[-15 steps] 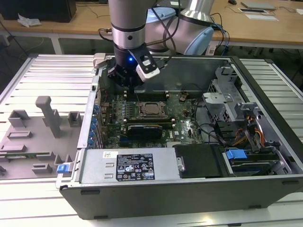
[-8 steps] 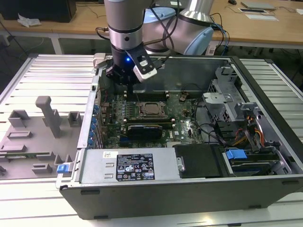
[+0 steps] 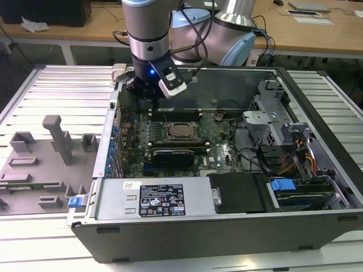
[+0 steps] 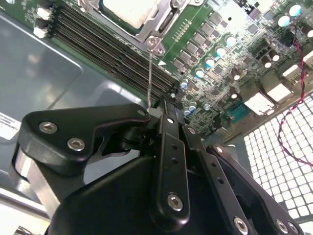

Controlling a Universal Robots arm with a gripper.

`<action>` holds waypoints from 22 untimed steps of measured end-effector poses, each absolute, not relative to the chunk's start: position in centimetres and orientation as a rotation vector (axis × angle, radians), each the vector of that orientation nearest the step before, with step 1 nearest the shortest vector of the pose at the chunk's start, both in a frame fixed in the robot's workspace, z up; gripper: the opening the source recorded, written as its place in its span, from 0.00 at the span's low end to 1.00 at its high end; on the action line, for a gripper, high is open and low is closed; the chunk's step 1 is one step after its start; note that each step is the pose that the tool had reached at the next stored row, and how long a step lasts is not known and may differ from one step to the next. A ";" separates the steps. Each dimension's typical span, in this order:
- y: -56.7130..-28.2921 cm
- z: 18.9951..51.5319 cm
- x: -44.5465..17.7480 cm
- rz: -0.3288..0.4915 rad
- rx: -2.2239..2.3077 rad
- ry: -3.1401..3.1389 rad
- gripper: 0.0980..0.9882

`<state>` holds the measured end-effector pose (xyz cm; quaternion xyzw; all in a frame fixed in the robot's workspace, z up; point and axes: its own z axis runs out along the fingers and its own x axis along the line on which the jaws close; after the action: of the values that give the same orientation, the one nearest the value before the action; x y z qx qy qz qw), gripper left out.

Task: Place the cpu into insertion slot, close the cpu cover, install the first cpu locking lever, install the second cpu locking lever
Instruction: 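Install the first cpu locking lever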

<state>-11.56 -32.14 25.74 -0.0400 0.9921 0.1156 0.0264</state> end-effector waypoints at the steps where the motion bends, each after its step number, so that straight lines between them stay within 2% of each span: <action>1: -32.1 25.7 -11.1 0.357 -0.123 3.066 0.01; 13: -32.1 25.7 -7.0 0.357 -0.123 3.069 0.01; 22: -32.1 25.6 -7.0 0.293 -0.137 2.970 0.01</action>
<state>-7.04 -32.14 25.56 -0.0457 0.9912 0.0977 0.0771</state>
